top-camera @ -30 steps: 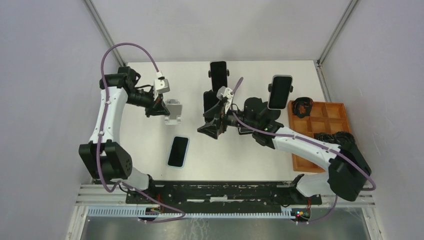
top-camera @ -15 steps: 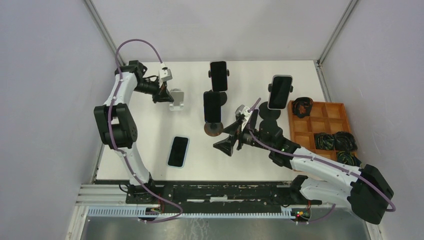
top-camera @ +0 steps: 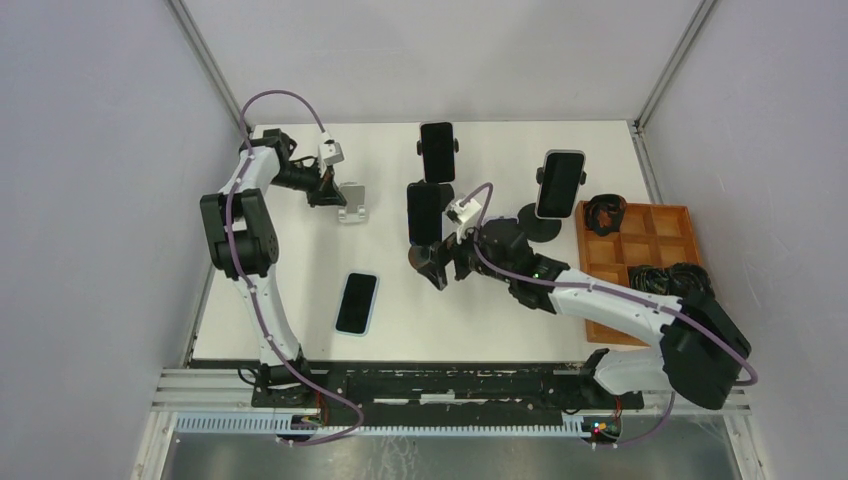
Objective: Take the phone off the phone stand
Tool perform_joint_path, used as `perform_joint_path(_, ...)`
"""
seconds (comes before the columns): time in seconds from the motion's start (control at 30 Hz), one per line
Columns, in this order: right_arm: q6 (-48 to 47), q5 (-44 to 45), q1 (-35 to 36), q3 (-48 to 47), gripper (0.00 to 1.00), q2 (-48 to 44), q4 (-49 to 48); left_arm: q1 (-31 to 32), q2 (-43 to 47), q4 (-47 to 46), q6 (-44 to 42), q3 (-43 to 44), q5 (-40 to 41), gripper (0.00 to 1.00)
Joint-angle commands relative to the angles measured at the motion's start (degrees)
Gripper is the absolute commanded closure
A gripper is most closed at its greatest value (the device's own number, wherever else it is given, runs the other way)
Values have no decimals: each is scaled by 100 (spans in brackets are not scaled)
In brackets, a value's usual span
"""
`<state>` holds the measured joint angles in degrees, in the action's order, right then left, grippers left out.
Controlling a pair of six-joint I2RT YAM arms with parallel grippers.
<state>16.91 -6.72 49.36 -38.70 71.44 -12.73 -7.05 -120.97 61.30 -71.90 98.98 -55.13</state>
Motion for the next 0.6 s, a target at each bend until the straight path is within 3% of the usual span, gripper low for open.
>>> perform_joint_path(0.0, -277, 225, -302, -958, 2, 618, 38, -143, -386, 73, -48, 635, -153, 96)
perform_joint_path(0.3, -139, 68, -638, -1562, 2, 1513, -172, -147, -652, -60, -77, 742, 57, 80)
perform_joint_path(0.4, -131, 110, -664, -1562, 2, 1663, -222, -147, -644, -120, 0, 816, 73, 61)
perform_joint_path(0.47, -150, 184, -683, -1502, 2, 1681, -278, -156, -594, -128, 11, 833, 107, 57)
perform_joint_path(0.57, -159, 190, -731, -1413, 2, 1688, -451, -207, -471, -85, 119, 931, 206, 41)
